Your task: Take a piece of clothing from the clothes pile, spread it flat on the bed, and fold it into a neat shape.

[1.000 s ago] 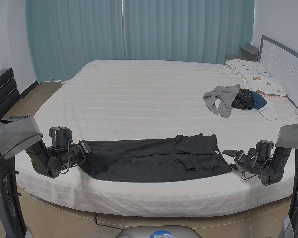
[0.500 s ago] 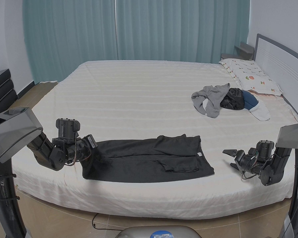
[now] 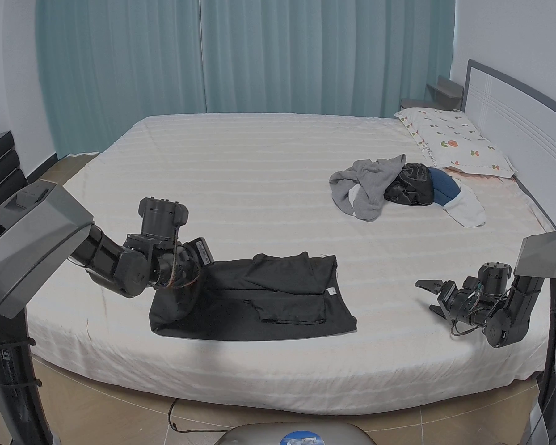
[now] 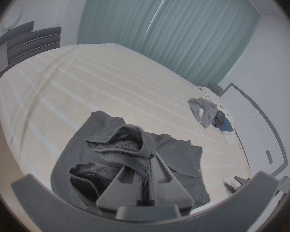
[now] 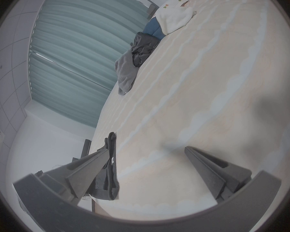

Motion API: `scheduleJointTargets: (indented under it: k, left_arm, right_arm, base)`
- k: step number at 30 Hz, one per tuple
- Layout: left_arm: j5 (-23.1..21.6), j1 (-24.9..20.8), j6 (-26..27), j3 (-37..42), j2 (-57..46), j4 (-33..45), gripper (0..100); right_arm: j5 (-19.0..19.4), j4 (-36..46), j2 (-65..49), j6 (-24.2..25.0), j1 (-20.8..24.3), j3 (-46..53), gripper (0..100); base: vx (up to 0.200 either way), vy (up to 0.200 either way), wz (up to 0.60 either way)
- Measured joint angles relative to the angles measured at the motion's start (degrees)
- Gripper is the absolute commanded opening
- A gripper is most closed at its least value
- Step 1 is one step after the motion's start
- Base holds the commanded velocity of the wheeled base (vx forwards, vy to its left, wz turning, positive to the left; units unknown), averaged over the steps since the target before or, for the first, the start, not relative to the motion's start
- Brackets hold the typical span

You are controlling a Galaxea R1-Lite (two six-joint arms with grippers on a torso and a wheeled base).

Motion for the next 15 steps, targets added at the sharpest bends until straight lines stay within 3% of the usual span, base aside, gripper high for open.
scheduleJointTargets:
  k: [6,15]
  left_arm:
    - [0.55,-2.79,0.0,-5.8,0.28,7.03,0]
    - [4.05,-6.92,-0.05,-13.97,4.5,11.41,0]
  right_arm:
    - [0.0,0.0,0.0,-0.05,0.0,0.02,100]
    - [-0.02,0.02,0.0,-0.11,0.0,0.06,100]
  base:
    - [0.0,-0.2,0.0]
    - [0.0,0.0,0.0]
